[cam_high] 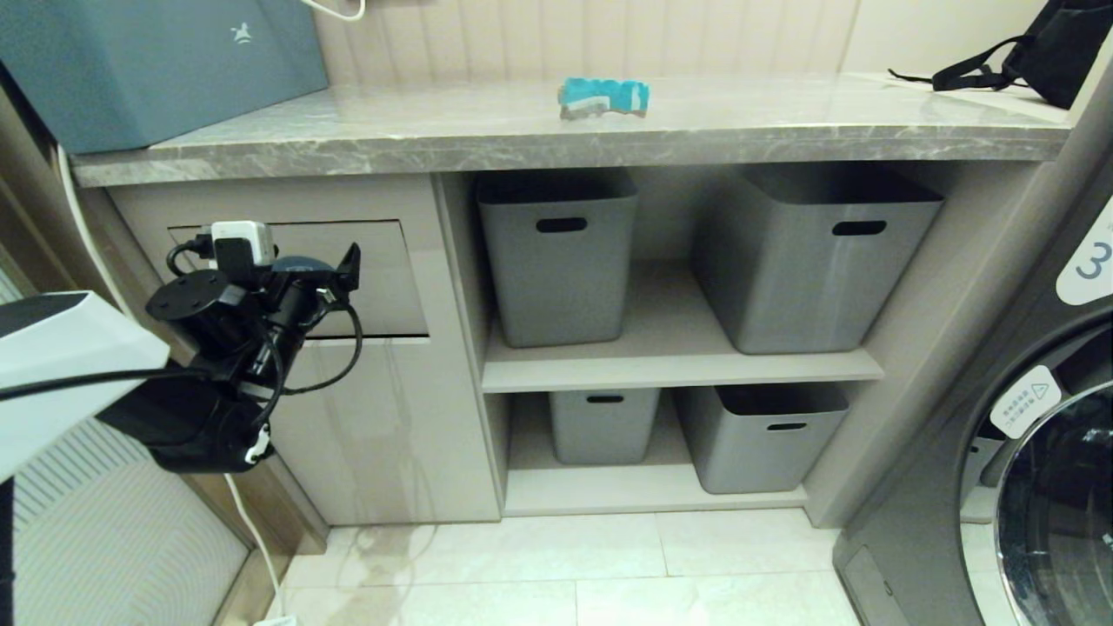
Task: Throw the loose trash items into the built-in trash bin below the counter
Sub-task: Pick up the garbage
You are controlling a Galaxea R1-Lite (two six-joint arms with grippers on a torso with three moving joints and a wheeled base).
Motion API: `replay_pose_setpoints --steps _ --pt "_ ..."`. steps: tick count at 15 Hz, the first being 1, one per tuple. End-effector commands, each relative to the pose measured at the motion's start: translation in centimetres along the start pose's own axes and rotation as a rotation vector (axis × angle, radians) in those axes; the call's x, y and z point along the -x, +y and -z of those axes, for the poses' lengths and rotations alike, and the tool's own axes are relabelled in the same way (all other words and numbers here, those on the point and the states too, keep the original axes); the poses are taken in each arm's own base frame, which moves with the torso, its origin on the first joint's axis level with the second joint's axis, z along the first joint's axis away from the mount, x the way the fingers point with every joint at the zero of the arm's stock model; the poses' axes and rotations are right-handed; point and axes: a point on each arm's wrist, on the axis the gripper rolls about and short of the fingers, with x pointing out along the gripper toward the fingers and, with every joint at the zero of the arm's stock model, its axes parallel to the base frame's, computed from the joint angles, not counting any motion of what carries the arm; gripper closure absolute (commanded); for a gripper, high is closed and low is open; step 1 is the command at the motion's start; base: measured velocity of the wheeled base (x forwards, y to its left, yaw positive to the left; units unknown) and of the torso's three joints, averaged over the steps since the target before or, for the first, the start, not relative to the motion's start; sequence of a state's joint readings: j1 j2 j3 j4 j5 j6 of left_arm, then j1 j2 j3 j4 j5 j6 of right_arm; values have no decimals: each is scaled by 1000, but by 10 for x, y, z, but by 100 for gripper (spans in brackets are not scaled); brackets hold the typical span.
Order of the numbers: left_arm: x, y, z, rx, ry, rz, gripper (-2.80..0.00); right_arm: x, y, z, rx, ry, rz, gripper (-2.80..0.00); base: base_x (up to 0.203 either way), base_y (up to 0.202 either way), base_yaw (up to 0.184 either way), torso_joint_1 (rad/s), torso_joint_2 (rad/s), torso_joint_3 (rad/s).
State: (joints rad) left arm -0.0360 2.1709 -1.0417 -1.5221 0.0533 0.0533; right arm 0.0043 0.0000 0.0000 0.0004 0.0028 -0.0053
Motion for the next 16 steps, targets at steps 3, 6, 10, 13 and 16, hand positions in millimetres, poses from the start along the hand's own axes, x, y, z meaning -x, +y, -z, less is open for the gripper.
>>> replay_pose_setpoints --steps 3,6,10,13,16 --pt "33 0 7 6 159 42 -280 0 0 0 0 -2 -1 0 0 0 0 0 0 0" --pt "17 -3 -15 -17 107 54 -280 0 0 0 0 0 -1 0 0 0 0 0 0 0" --pt "35 -11 -46 -15 100 57 -280 0 0 0 1 1 -1 0 0 0 0 0 0 0" --pt "58 -8 -86 -16 114 64 -280 0 0 0 1 -2 -1 0 0 0 0 0 0 0" --pt "102 -2 -116 -32 241 79 -280 0 0 0 -1 -2 -1 0 0 0 0 0 0 0"
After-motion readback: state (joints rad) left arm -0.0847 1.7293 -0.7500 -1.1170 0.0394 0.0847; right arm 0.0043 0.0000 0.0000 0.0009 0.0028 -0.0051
